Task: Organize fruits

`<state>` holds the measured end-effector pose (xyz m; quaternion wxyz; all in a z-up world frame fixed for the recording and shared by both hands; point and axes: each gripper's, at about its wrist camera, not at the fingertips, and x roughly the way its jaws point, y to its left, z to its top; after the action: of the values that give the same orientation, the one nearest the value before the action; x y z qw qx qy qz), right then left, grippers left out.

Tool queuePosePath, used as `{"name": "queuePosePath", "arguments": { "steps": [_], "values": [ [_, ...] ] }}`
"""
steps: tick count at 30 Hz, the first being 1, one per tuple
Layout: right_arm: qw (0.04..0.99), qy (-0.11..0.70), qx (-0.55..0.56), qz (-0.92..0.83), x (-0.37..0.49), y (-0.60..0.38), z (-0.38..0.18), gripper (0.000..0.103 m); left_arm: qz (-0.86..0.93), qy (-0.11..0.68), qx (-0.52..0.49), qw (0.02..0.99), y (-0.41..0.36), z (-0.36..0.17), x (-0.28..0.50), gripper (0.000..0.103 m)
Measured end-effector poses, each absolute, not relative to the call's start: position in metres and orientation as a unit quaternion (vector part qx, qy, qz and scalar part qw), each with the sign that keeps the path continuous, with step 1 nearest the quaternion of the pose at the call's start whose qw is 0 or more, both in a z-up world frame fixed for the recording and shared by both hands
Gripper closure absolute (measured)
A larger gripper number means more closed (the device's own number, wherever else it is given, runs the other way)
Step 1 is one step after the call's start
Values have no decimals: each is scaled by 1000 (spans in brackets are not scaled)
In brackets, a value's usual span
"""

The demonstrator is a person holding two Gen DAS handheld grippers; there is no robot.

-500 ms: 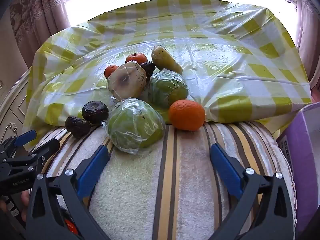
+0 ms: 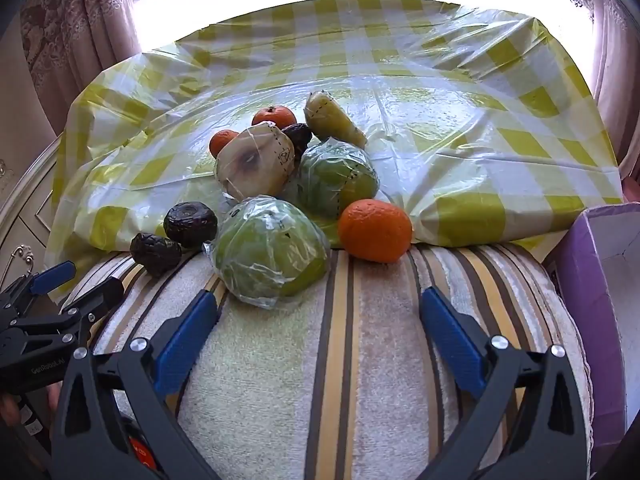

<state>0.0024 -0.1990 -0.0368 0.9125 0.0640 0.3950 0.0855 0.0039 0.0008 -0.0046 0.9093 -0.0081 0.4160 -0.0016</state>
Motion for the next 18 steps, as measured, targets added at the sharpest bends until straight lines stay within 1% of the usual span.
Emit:
{"name": "queuePosePath", "arguments": {
  "steps": [13,18],
  "values": [
    [920,378,64,86,-1,-197,-39,1,-3,418,1,908,-6,-11,1,5],
    [920,378,58,81,1,-194,-39,1,-9,426,-14,905,-3,-15,3,4]
  ]
}}
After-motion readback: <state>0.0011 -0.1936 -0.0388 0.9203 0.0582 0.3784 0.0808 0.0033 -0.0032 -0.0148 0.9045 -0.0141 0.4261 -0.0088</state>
